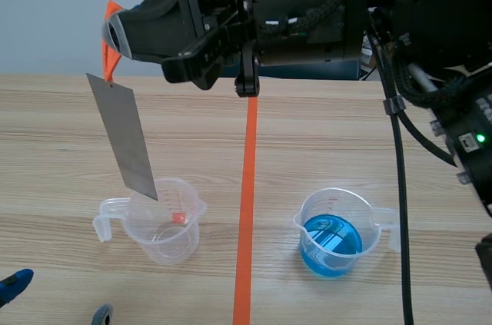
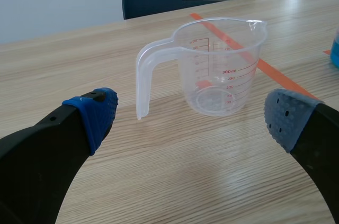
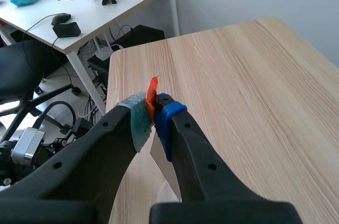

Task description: Do the redox reaction experiment. put the plate into the left beaker

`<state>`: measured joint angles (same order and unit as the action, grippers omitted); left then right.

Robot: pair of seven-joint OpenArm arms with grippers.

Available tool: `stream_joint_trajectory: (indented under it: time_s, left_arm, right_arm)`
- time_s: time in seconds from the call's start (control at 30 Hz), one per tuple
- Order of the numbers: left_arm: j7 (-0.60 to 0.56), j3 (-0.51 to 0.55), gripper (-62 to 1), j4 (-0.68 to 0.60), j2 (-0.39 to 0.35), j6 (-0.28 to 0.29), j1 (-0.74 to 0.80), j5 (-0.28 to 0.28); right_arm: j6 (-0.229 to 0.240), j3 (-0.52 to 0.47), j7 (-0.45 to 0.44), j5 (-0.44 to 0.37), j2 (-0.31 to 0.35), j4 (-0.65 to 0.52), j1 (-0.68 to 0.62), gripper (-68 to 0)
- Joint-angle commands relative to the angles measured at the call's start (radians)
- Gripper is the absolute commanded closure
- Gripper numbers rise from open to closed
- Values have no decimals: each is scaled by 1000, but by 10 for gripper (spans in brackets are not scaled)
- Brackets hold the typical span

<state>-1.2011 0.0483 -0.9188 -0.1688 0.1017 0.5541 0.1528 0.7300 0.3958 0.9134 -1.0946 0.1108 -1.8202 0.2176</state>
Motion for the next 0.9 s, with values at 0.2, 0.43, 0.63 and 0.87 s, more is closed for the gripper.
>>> stream_joint_trajectory:
  time_s: [0.2, 0.43, 0.63, 0.87]
  left_arm:
    - [-12, -1, -583, -11, 2, -2, 5, -3]
    - [-10, -1, -583, -11, 2, -2, 5, -3]
    - [-10, -1, -583, -11, 2, -4, 5, -3]
    - [-10, -1, -583, -11, 2, -5, 5, -3]
  right_arm:
    - [4, -2, -29, -10, 0, -8, 43, 2]
    - [4, -2, -29, -8, 0, -8, 52, 2]
    - [4, -2, -29, -4, 0, -8, 51, 2]
    - [4, -2, -30, 46, 0, -8, 51, 2]
